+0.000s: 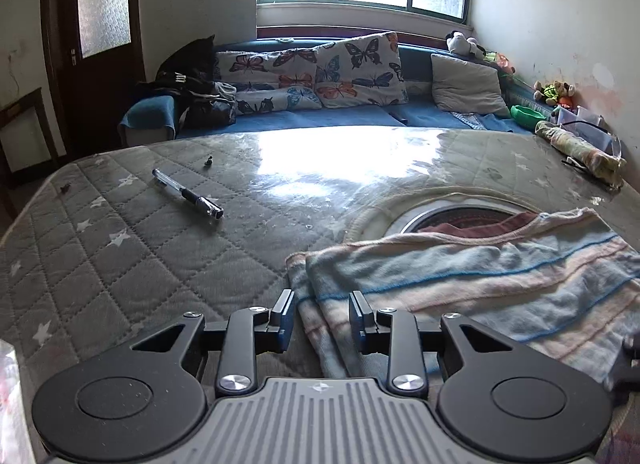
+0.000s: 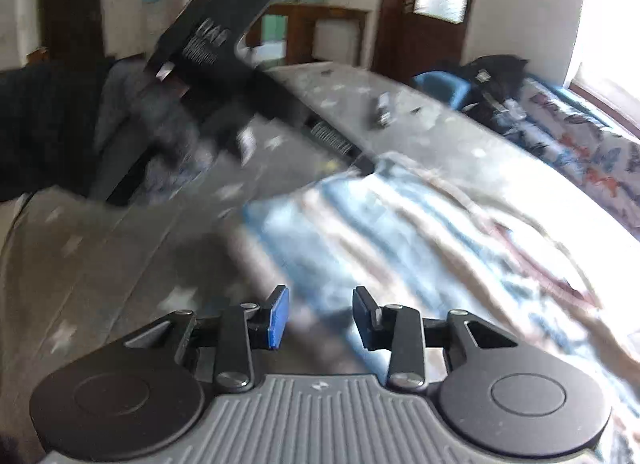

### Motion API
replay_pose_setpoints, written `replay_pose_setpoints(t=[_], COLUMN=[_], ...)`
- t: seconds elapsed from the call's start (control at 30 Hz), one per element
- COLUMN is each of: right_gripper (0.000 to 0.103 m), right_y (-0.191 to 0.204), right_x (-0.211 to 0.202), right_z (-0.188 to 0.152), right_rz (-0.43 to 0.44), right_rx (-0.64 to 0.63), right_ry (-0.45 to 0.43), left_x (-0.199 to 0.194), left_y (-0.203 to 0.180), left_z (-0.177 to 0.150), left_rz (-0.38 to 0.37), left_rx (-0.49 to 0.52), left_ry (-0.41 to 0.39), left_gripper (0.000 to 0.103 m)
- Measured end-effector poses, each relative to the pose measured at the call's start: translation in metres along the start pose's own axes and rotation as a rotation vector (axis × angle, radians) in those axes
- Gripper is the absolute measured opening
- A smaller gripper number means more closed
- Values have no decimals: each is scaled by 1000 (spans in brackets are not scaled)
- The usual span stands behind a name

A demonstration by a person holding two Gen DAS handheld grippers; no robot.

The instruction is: Fold clothes

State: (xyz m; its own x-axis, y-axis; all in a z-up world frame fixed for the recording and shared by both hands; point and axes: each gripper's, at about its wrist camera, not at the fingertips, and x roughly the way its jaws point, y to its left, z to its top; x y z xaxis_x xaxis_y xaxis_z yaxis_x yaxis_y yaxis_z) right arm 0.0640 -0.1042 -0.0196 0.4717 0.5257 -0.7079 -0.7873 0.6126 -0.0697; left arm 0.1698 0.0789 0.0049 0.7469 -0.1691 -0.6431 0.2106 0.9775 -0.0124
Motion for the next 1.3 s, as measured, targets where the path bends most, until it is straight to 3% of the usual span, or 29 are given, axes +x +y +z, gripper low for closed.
replay_pose_setpoints(t=[0.17, 0.4, 0.63, 0.9, 1.2, 1.3], right_gripper=[42, 43, 45, 49, 48, 47], right_y=[11, -13, -19, -64, -126, -136], right_x=[-19, -26, -44, -85, -105, -114], right_z=[-14, -28, -48, -74, -120, -127], right_rz=[50, -66, -55, -202, -387, -374], right_rx=[-21, 68, 126, 298, 511, 561], right_ry=[-13, 0, 28, -34, -3, -30], left_x=[-18, -33, -33, -39, -40, -39], left_y=[-13, -41, -49, -49, -47, -47], left_z=[-13, -31, -41, -49, -52, -53], left_rz=[-8, -36, -39, -37, -31, -29], left_rx=[10, 62, 74, 69, 55, 55], left_ry=[-5, -15, -4, -8, -1, 3], left_gripper=[36, 36, 40, 41, 42, 42])
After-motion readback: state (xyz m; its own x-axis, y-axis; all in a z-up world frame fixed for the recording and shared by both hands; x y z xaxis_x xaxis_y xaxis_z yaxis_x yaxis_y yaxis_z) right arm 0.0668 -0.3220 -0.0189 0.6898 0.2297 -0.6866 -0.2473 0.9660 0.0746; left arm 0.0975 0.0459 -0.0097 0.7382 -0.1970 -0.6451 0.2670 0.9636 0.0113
